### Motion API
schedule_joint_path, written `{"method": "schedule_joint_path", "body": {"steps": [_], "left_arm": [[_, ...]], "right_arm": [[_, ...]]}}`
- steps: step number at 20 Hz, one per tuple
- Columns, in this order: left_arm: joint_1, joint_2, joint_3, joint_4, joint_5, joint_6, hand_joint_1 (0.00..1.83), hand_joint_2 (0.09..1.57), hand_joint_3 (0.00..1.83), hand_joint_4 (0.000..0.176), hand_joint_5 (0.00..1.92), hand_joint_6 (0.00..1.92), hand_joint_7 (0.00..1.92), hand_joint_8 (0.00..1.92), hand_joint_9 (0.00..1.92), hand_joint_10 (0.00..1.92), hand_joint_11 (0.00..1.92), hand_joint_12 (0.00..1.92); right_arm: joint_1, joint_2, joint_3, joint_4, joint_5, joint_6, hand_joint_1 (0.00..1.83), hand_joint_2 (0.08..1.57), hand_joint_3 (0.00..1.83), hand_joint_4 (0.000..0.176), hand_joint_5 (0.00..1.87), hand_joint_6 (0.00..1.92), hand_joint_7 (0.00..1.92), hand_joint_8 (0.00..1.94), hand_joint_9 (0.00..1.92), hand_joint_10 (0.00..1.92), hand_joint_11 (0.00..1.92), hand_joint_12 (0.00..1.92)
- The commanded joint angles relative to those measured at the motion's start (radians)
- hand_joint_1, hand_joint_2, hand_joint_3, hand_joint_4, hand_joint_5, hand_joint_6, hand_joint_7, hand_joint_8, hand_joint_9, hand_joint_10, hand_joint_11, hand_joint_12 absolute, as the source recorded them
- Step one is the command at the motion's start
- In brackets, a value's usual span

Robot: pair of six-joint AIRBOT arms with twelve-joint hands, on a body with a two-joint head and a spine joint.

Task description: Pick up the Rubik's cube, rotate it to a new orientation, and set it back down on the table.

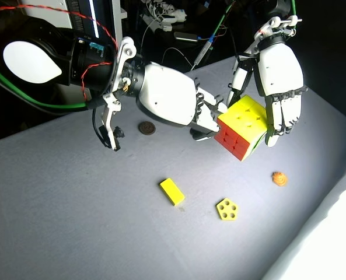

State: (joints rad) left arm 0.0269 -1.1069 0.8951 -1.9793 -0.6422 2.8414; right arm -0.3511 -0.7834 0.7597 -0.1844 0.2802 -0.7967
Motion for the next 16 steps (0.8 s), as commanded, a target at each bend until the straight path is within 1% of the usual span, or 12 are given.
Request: {"method": "schedule_joint_path", "body": {"steps": [1, 3, 4, 6, 8, 10, 11, 12, 13, 14, 15, 16], "left_arm": [[-0.022, 0.004, 0.002, 0.064, 0.032, -0.006, 1.01, 1.35, 0.0, 0.0, 0.56, 1.6, 0.2, 1.86, 0.23, 1.92, 0.29, 1.92], [-0.022, 0.004, 0.003, 0.066, 0.032, -0.006, 1.02, 1.33, 0.0, 0.0, 0.58, 1.58, 0.22, 1.84, 0.24, 1.89, 0.3, 1.92], [-0.022, 0.004, 0.004, 0.066, 0.032, -0.006, 1.05, 1.38, 0.0, 0.0, 0.52, 1.57, 0.45, 1.88, 0.24, 1.89, 0.3, 1.92], [-0.023, 0.004, 0.006, 0.067, 0.032, -0.006, 1.05, 1.4, 0.0, 0.0, 0.5, 1.57, 0.5, 1.9, 0.25, 1.89, 0.3, 1.92], [-0.024, 0.004, 0.007, 0.067, 0.032, -0.006, 1.03, 1.35, 0.0, 0.0, 0.56, 1.58, 0.27, 1.85, 0.24, 1.91, 0.3, 1.92], [-0.025, 0.004, 0.007, 0.067, 0.032, -0.006, 1.01, 1.35, 0.0, 0.0, 0.56, 1.61, 0.18, 1.86, 0.22, 1.92, 0.3, 1.92], [-0.025, 0.004, 0.007, 0.067, 0.032, -0.006, 1.04, 1.39, 0.0, 0.0, 0.5, 1.6, 0.43, 1.9, 0.24, 1.91, 0.3, 1.92], [-0.025, 0.004, 0.007, 0.067, 0.032, -0.006, 1.02, 1.35, 0.0, 0.0, 0.55, 1.6, 0.25, 1.85, 0.23, 1.91, 0.29, 1.92], [-0.024, 0.004, 0.006, 0.067, 0.032, -0.006, 1.02, 1.35, 0.0, 0.0, 0.55, 1.6, 0.25, 1.85, 0.23, 1.91, 0.29, 1.92], [-0.024, 0.004, 0.007, 0.067, 0.032, -0.006, 1.04, 1.39, 0.01, 0.0, 0.52, 1.57, 0.43, 1.9, 0.23, 1.92, 0.29, 1.92], [-0.024, 0.004, 0.007, 0.067, 0.032, -0.006, 1.0, 1.36, 0.0, 0.0, 0.55, 1.61, 0.24, 1.87, 0.21, 1.92, 0.28, 1.92], [-0.024, 0.004, 0.007, 0.068, 0.032, -0.006, 1.02, 1.4, 0.01, 0.0, 0.47, 1.64, 0.44, 1.9, 0.22, 1.92, 0.28, 1.92]], "right_arm": [[0.016, 0.003, -0.006, 0.01, 0.086, 0.008, 0.13, 1.23, 0.0, 0.0, 0.11, 0.0, 0.46, 0.85, 0.35, 1.47, 0.14, 1.91], [0.016, 0.003, -0.006, 0.011, 0.077, 0.008, 0.14, 1.23, 0.0, 0.0, 0.14, 0.01, 0.48, 0.85, 0.36, 1.46, 0.15, 1.92], [0.018, 0.003, -0.006, 0.013, 0.078, 0.008, 0.13, 1.23, 0.0, 0.0, 0.13, 0.01, 0.49, 0.85, 0.37, 1.46, 0.14, 1.92], [0.019, 0.001, -0.006, 0.013, 0.078, 0.008, 0.13, 1.23, 0.0, 0.0, 0.15, 0.01, 0.48, 0.86, 0.34, 1.49, 0.16, 1.92], [0.019, -0.004, -0.006, 0.013, 0.071, 0.008, 0.14, 1.22, 0.0, 0.0, 0.16, 0.01, 0.48, 0.87, 0.35, 1.49, 0.15, 1.92], [0.019, -0.01, -0.006, 0.016, 0.062, 0.008, 0.15, 1.23, 0.0, 0.0, 0.14, 0.01, 0.48, 0.87, 0.34, 1.48, 0.14, 1.92], [0.019, -0.015, -0.006, 0.021, 0.05, 0.008, 0.15, 1.22, 0.0, 0.0, 0.16, 0.01, 0.49, 0.87, 0.36, 1.47, 0.15, 1.92], [0.019, -0.018, -0.006, 0.023, 0.046, 0.008, 0.15, 1.22, 0.0, 0.0, 0.14, 0.0, 0.49, 0.87, 0.36, 1.46, 0.15, 1.92], [0.021, -0.02, -0.006, 0.023, 0.045, 0.007, 0.15, 1.22, 0.0, 0.0, 0.14, 0.0, 0.49, 0.87, 0.36, 1.46, 0.15, 1.92], [0.026, -0.021, -0.006, 0.024, 0.045, 0.007, 0.13, 1.23, 0.0, 0.0, 0.12, 0.0, 0.46, 0.88, 0.33, 1.48, 0.15, 1.92], [0.031, -0.022, -0.006, 0.027, 0.045, 0.006, 0.13, 1.23, 0.0, 0.0, 0.11, 0.0, 0.46, 0.88, 0.34, 1.48, 0.14, 1.92], [0.038, -0.023, -0.006, 0.034, 0.045, 0.006, 0.13, 1.23, 0.0, 0.0, 0.11, 0.0, 0.46, 0.89, 0.35, 1.49, 0.13, 1.92]]}}
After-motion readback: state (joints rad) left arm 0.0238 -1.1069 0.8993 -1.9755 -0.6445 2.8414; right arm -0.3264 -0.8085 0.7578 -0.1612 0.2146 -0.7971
